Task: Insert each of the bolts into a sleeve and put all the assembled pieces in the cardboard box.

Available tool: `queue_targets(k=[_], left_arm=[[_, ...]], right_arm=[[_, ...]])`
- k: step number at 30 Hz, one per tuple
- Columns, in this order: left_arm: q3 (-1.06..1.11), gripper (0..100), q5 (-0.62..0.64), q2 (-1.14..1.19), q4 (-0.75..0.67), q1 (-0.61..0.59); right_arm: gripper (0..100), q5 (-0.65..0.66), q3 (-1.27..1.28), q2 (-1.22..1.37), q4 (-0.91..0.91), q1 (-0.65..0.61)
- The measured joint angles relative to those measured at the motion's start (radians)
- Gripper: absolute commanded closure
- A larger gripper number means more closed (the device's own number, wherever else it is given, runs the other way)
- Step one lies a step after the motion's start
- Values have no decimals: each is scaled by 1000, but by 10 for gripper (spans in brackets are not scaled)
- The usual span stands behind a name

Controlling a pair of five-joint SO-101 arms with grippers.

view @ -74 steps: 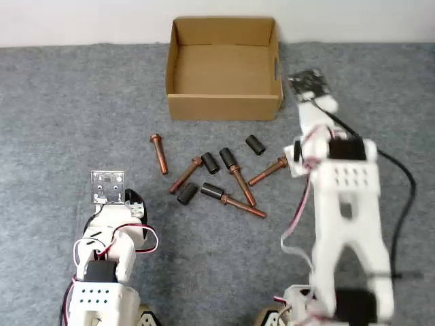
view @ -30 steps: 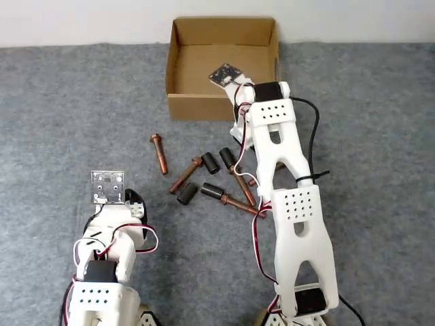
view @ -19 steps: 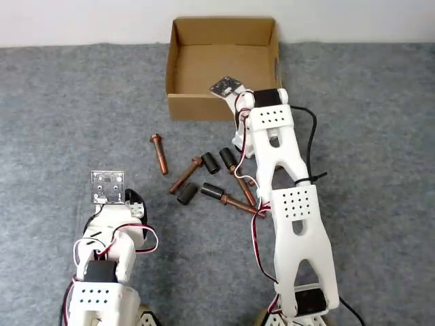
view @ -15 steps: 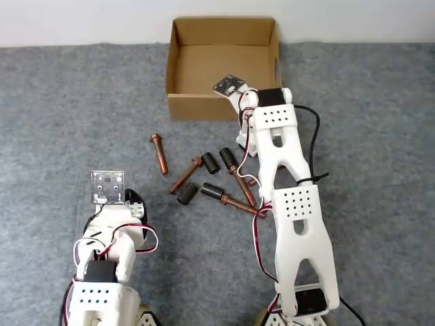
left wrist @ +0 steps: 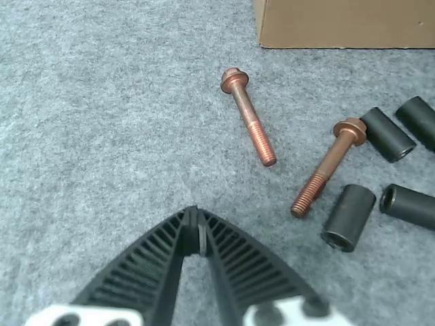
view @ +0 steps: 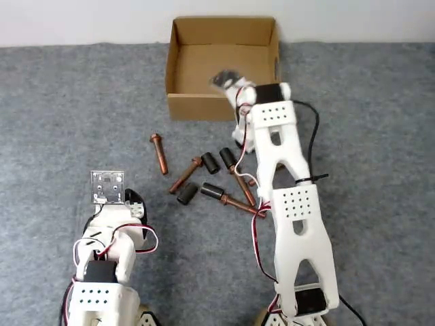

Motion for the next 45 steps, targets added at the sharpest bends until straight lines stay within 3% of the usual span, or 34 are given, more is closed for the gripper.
queue_targets(k=[5, 16, 24, 30, 39, 45], left_arm=[[0, 994, 0, 0, 0, 0], [0, 994, 0, 0, 0, 0], [0, 994, 0, 0, 0, 6], [0, 994, 0, 0, 0, 109], [0, 992, 0, 0, 0, 153], [0, 992, -150, 0, 71, 186]], right_arm=[[988, -54, 126, -199, 0, 9], [988, -63, 692, -764, 0, 31], [988, -63, 1037, -1115, 0, 146], [988, -63, 1266, -1307, 0, 252], [988, -63, 1522, -1531, 0, 328], [988, -63, 1617, -1642, 0, 325]])
